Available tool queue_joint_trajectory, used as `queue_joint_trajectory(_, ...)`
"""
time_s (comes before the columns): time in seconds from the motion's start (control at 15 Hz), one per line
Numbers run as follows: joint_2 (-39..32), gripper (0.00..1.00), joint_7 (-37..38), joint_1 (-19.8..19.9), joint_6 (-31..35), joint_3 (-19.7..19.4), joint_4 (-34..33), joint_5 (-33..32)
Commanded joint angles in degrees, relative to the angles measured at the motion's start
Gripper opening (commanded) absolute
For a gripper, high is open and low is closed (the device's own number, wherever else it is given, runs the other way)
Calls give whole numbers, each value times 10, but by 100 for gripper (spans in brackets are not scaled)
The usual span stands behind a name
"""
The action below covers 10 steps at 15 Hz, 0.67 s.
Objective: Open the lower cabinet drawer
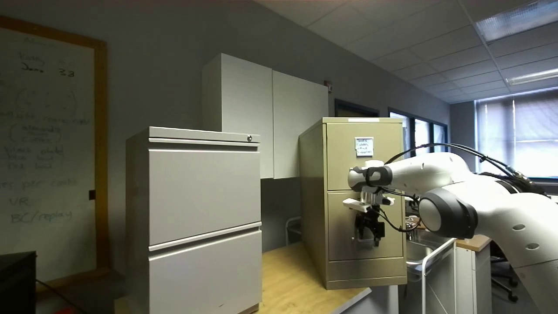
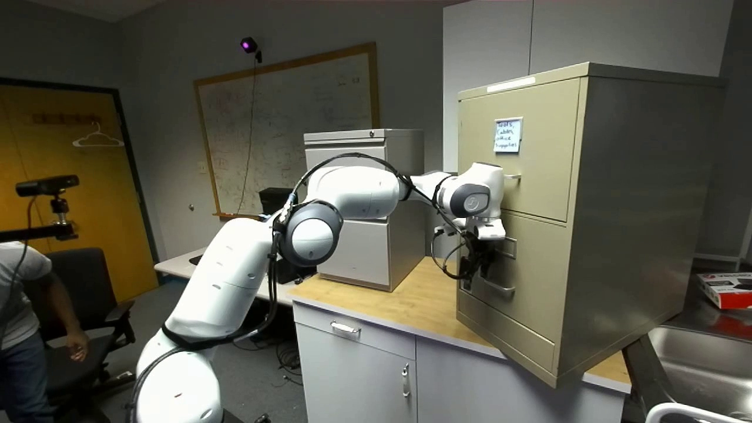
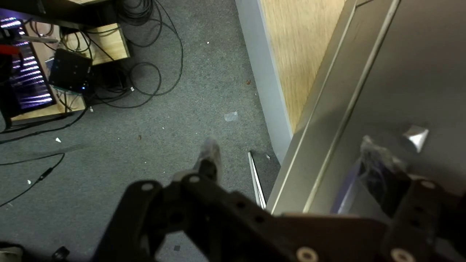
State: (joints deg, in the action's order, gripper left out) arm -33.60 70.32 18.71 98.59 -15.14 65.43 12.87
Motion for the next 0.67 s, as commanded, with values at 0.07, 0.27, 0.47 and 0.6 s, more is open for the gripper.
queue_joint_trajectory(0.07,4,100,62,-5,37,-15,64,4)
queue_joint_trajectory(0.27,30,100,7,-11,51,-4,114,0)
queue_joint_trajectory(0.47,43,100,-10,-18,28,-5,116,-15)
queue_joint_trajectory(0.6,50,100,-23,-15,9,-2,116,-13)
